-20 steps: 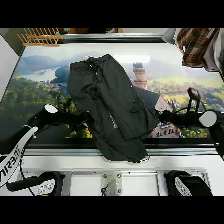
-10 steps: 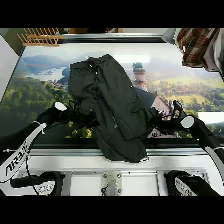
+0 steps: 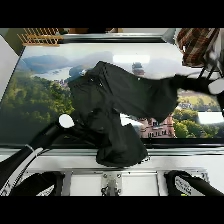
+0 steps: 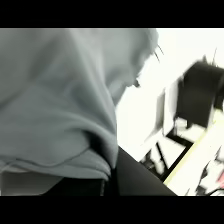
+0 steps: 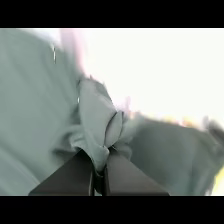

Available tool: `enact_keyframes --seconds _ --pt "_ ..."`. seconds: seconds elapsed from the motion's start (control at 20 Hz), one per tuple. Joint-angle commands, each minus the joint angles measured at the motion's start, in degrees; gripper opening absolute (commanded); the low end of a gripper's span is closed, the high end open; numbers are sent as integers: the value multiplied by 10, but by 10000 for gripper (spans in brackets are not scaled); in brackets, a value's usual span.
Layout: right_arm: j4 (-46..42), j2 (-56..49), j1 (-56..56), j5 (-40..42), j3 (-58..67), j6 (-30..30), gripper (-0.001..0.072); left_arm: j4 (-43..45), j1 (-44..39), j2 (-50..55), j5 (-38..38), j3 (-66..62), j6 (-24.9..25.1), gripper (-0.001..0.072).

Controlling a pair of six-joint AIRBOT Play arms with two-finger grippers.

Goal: Fold the clothes and pants, and hang the long-sleeved shirts on hangers.

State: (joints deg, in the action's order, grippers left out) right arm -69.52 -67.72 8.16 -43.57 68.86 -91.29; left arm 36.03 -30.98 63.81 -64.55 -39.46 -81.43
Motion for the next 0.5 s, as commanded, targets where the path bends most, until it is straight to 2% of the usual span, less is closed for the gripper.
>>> enact_keyframes --seconds 0.0,0.05,0.1,0.15,0.2,0.35,0.45 --pt "-23 -52 8 -5 179 -20 19 3 -128 -50 96 -2 -24 18" --pt "-18 -64 4 -8 199 -21 45 3 -149 -47 118 -14 -24 19" --pt "-3 -67 3 -12 204 -21 218 4 -159 -38 128 -31 -24 262" --pt "12 -66 3 -22 204 -15 460 5 -157 -26 123 -50 -24 614" --pt "19 -63 3 -41 204 -8 582 16 -138 -12 105 -76 -24 677" --pt "7 -40 4 -136 200 52 581 96 -22 9 45 -153 -24 675" --pt "5 -12 4 -196 162 87 580 157 80 9 50 -181 -24 675"
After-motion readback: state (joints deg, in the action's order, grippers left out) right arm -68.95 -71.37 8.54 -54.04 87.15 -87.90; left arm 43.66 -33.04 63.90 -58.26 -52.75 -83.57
